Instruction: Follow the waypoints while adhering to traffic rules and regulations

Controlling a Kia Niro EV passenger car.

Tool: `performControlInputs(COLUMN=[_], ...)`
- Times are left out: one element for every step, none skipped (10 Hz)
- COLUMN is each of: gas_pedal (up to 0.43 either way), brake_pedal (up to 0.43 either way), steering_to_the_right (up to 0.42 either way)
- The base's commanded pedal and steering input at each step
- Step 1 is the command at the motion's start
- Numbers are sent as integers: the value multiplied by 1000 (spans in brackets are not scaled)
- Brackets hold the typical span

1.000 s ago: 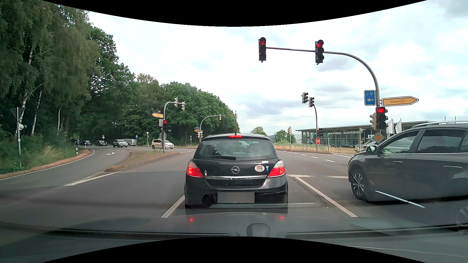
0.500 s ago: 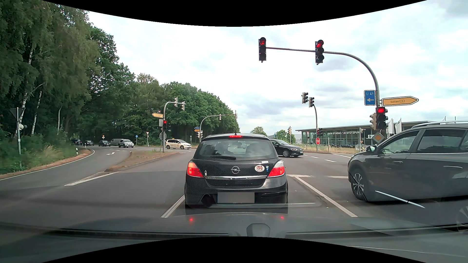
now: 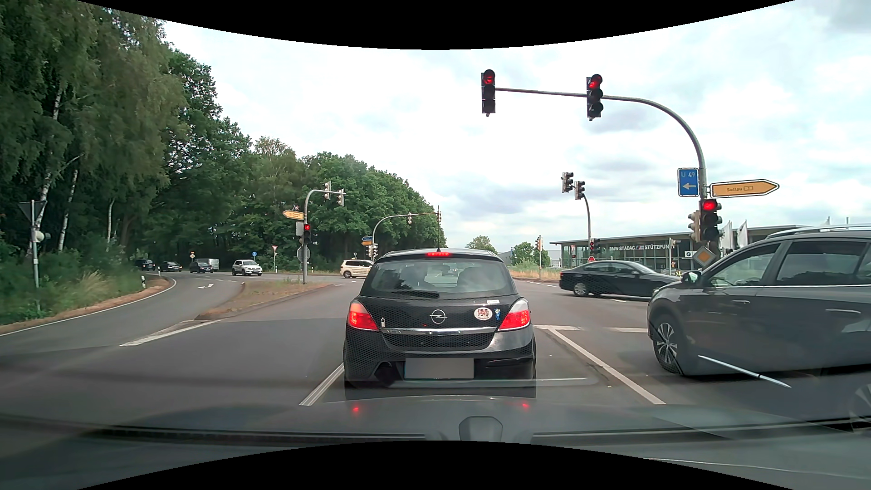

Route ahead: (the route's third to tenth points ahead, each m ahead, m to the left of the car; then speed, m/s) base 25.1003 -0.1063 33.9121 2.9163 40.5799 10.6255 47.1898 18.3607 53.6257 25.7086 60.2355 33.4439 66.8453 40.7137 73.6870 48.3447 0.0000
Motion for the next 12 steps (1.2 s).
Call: performControlInputs(gas_pedal=[0, 0, 0, 0, 0, 0, 0, 0, 0, 0, 0, 0], brake_pedal=[226, 232, 232, 232, 232, 232, 226, 232, 226, 226, 232, 232], steering_to_the_right=[-4, -4, -4, -4, -4, -4, -4, -4, -4, -4, -4, -4])
